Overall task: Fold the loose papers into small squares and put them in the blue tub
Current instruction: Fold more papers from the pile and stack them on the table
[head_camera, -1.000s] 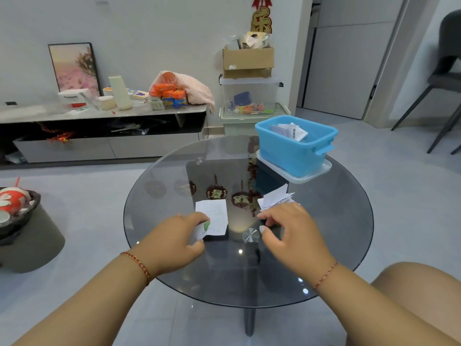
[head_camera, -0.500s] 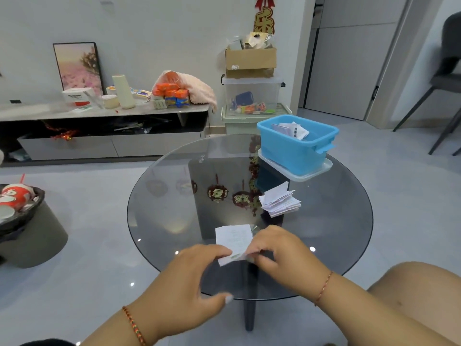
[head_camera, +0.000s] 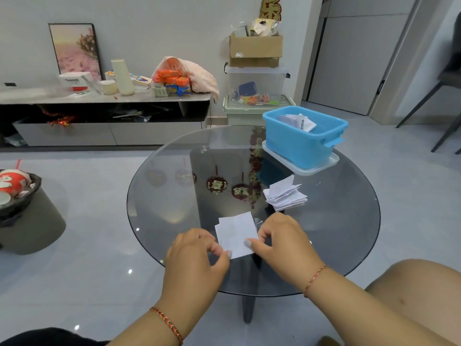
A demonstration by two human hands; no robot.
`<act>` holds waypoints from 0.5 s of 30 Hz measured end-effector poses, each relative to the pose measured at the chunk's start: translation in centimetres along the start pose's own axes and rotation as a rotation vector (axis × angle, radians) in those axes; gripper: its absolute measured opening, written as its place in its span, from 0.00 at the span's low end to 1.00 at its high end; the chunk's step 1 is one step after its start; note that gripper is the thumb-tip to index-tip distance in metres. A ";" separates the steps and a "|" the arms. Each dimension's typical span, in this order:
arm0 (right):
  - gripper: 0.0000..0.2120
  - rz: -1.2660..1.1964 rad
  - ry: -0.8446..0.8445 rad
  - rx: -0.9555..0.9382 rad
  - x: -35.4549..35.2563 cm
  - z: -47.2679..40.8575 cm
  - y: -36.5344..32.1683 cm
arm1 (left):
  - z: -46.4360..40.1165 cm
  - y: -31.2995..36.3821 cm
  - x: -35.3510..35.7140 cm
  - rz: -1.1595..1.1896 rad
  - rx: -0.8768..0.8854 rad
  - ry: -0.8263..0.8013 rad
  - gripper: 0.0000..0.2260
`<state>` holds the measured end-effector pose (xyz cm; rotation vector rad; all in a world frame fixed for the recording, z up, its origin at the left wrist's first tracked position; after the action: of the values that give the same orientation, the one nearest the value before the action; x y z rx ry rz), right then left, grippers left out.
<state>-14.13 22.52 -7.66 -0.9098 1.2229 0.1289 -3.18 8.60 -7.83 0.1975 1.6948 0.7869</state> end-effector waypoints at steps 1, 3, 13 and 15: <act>0.15 0.002 0.003 0.015 0.0 0.1 0.0 | 0.0 0.1 0.0 -0.008 -0.005 0.006 0.12; 0.14 0.014 0.026 0.033 -0.1 0.1 -0.1 | 0.1 0.2 -0.1 -0.001 -0.009 0.029 0.10; 0.24 0.185 -0.182 -0.283 0.5 -0.5 -1.5 | -0.2 0.3 0.5 -0.208 0.225 -0.167 0.17; 0.29 0.232 -0.195 -0.323 0.5 -0.1 -1.5 | 0.3 0.3 0.5 -0.261 0.283 -0.159 0.17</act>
<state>-13.22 21.25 -7.27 -1.0036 1.1394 0.6014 -3.10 9.17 -8.08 0.2214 1.6344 0.3276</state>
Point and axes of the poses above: each hand's wrist, its own z-axis away from the middle knuckle, its own x-axis out of the palm, y = z × x, the point moved 4 cm from there along -z, towards the middle knuckle, and after that the axes turned 13 degrees about -y, right-handed, at the moved point
